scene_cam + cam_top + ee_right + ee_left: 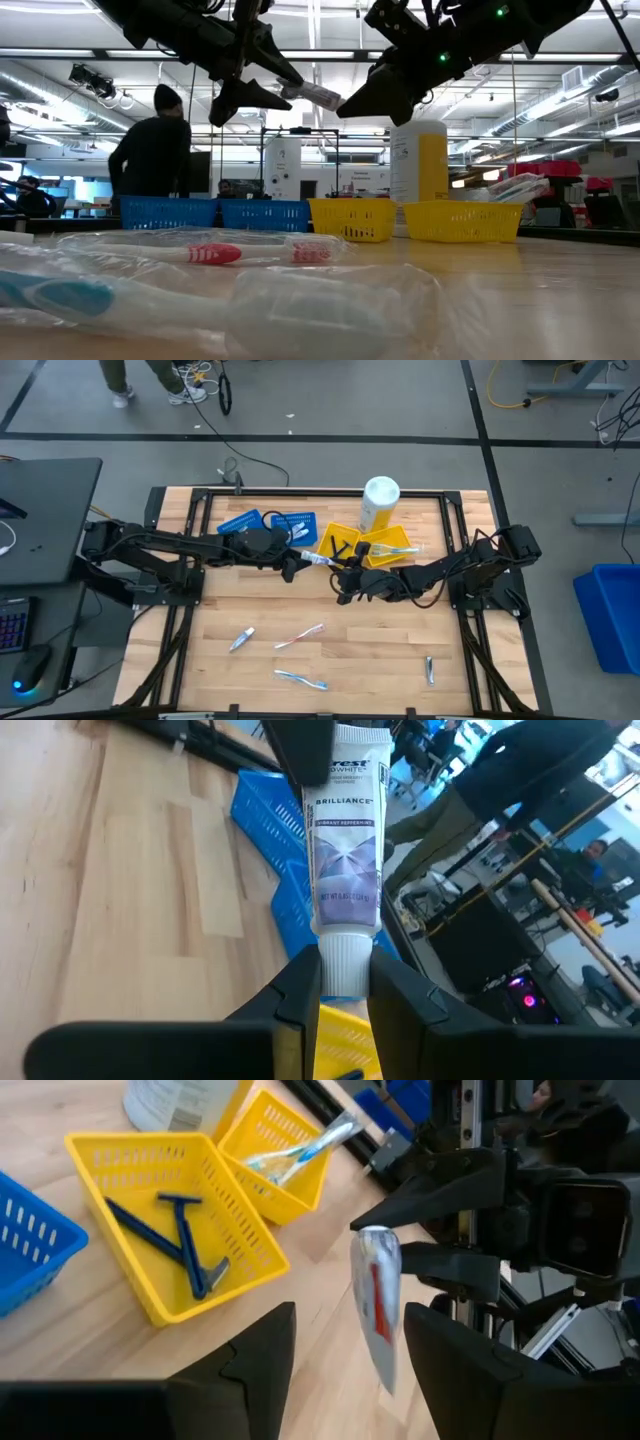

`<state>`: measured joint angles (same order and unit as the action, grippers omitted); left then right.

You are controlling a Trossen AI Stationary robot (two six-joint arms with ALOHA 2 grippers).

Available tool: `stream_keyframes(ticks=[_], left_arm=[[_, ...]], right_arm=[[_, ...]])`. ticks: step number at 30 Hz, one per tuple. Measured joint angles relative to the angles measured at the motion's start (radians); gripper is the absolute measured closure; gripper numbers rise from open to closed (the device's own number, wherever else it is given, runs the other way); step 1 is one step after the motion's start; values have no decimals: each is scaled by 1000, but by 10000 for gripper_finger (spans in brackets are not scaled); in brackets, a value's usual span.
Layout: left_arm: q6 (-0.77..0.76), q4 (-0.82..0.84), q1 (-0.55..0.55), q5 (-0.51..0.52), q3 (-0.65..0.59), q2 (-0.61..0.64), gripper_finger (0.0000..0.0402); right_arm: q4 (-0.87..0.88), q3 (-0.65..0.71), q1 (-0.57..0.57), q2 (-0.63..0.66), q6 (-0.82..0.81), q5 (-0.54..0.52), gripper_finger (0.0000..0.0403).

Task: Pick & Place Travel size toiletries
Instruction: Put the white toothpaste into the right blue bin

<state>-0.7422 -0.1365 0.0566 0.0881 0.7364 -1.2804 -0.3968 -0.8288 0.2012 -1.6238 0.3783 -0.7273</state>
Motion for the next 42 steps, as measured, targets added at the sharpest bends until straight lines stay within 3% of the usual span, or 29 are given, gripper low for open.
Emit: stream_keyframes(ticks=[13,19,26,33,38,42], left_arm=[[43,-15,0,4,0,0,329],[48,-15,0,4,0,1,368],[76,-10,-1,53,0,1,380],[99,-2,33,127,0,1,381],[119,115,100,241,0,2,381],[118,226,165,319,0,-4,381]], right_arm=[[-10,0,0,0,20,-1,331],[-11,0,0,0,20,2,324],[-12,0,-4,0,20,18,297],[-11,0,-46,0,-68,-6,234],[29,0,-70,0,-187,-134,182],[64,0,-79,0,-206,-108,153]])
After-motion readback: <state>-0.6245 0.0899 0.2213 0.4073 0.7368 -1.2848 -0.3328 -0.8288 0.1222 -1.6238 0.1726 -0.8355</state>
